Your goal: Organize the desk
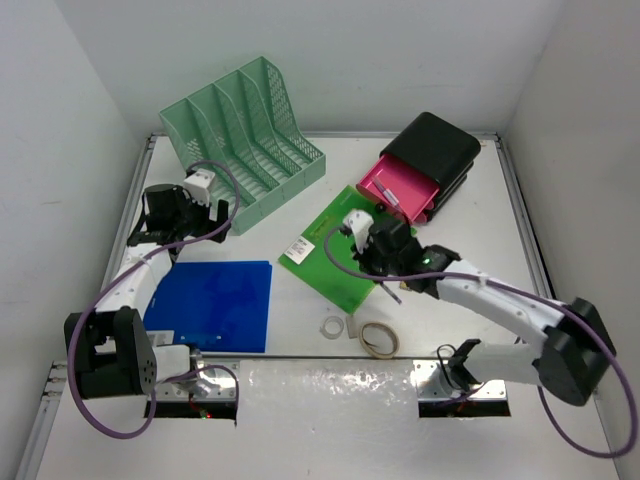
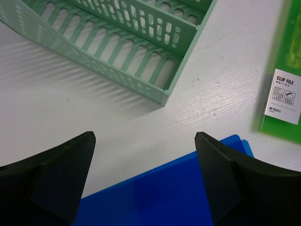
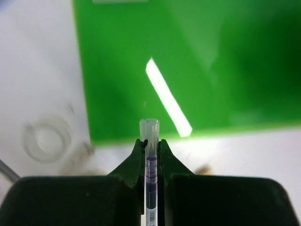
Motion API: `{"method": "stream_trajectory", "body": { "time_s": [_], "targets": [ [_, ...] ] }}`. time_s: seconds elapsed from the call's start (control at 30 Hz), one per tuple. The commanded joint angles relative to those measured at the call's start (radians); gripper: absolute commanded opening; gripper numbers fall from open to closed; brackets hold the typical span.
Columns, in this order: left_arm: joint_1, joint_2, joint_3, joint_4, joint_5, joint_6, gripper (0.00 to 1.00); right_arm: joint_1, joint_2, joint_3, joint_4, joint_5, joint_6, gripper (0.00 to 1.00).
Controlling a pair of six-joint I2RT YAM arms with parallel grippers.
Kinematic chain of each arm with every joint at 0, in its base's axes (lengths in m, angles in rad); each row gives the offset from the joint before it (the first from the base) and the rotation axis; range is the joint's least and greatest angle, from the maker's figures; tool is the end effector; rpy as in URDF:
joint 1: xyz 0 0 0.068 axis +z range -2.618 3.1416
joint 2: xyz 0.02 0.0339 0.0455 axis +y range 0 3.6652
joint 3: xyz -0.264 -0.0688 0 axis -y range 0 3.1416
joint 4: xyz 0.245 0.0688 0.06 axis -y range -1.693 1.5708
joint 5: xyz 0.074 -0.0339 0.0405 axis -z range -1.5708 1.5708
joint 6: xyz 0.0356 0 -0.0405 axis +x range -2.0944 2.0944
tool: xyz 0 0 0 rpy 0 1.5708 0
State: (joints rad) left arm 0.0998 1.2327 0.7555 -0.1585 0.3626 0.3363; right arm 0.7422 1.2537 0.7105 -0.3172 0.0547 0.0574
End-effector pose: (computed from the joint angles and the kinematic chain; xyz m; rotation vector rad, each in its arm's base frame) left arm 0.2639 0.0137 0.2396 0.4521 2.1154 -0.1502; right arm 0.1855 0.1675 0.2060 -0.7995 2.3171 0.2921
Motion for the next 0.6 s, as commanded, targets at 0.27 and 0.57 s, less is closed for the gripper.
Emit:
{"method": "stream_trajectory", "body": {
  "time_s": [0.27, 0.57],
  "targets": [
    [0.001, -0.001, 0.035, 0.024, 0.001, 0.010, 0.86, -0.088, 0.137, 0.582, 0.056, 0.241, -0.516, 0.00],
    [0.001, 0.001, 0.034, 0.023, -0.005, 0.015, 0.85, -0.332, 0.491, 0.869, -0.072, 0.065, -0.545, 0.00]
  ]
}}
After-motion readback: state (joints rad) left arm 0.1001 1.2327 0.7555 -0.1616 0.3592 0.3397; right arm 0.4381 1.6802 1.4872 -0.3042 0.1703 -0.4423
